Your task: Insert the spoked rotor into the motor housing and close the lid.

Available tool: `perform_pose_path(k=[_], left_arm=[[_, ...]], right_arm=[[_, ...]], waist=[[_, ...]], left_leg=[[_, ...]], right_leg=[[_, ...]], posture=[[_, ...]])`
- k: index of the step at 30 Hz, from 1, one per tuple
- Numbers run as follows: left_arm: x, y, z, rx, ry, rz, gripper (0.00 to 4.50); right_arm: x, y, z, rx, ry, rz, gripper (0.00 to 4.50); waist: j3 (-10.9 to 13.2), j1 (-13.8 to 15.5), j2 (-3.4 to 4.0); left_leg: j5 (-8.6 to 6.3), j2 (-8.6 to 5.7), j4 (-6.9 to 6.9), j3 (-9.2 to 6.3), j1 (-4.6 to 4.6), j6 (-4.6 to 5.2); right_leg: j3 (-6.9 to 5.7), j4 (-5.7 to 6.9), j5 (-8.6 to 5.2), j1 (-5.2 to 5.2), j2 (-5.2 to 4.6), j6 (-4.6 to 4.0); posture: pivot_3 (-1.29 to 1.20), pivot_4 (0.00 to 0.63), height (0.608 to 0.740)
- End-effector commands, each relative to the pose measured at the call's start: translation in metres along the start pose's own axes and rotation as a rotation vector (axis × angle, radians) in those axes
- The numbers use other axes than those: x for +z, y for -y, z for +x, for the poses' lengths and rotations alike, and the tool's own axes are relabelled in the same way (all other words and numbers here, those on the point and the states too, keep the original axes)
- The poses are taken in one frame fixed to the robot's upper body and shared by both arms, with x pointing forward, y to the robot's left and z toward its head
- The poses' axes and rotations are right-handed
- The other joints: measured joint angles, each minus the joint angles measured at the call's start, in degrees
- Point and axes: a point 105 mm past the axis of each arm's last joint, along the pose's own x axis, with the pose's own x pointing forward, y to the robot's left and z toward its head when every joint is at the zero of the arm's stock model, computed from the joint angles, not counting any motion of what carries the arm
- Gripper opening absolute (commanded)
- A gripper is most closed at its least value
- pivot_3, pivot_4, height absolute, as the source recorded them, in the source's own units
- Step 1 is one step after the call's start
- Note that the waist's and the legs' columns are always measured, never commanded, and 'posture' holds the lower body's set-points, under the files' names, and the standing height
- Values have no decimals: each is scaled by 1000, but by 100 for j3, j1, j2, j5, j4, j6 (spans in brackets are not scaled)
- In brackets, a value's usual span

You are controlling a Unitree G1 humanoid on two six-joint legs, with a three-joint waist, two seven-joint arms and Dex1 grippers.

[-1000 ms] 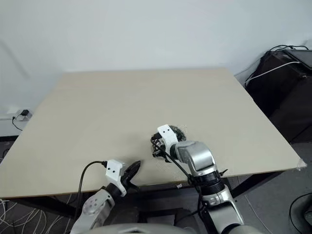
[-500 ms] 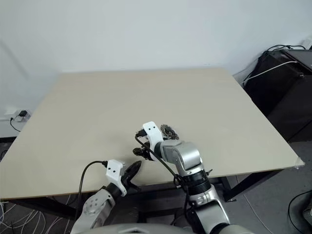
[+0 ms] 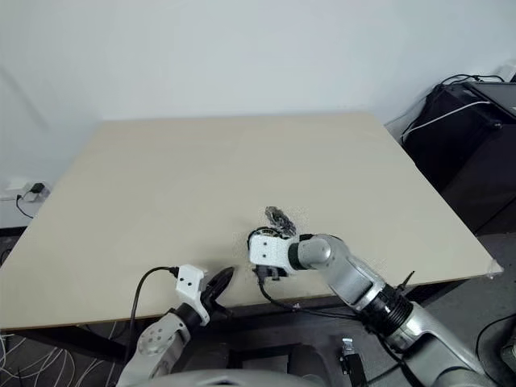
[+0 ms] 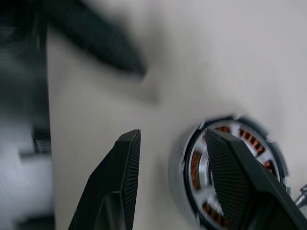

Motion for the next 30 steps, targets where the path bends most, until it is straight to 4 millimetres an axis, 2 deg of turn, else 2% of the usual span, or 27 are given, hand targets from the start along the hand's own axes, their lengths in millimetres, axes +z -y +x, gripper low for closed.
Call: perform_pose_path(k=[1, 5, 17, 29, 30], left_arm=[[9, 0, 2, -14, 32, 9, 0], [9, 0, 2, -12, 31, 10, 0], [8, 1, 1, -3, 33, 4, 0], [9, 1, 1, 10, 40, -3, 0], [9, 1, 1, 11, 40, -3, 0]], right_arm=[[2, 10, -5, 21, -8, -162, 2303], [-9, 13, -8, 64, -60, -251, 2303], [-23, 33, -13, 112, -165, -438, 2303], [-43, 34, -14, 179, -243, -491, 2303], [-44, 35, -14, 178, -244, -491, 2123]], waist=[[1, 1, -1], [3, 48, -4], [3, 127, -4], [2, 129, -2], [2, 127, -2]], left_leg=[[0, 0, 2, -1, 1, 1], [0, 1, 6, -5, 9, 1], [-4, 1, 10, -8, 11, -6], [-12, -2, 11, -8, 19, -20], [-12, -2, 11, -8, 22, -20]], right_leg=[[0, 0, 0, 1, 1, 0], [-1, 0, 1, 13, 1, 0], [-2, 2, 1, 16, -7, -2], [-3, 3, 2, 26, -27, -2], [-4, 3, 2, 29, -27, -2]], posture=[[0, 0, 740], [0, 0, 740], [0, 0, 740], [0, 0, 740], [0, 0, 740]])
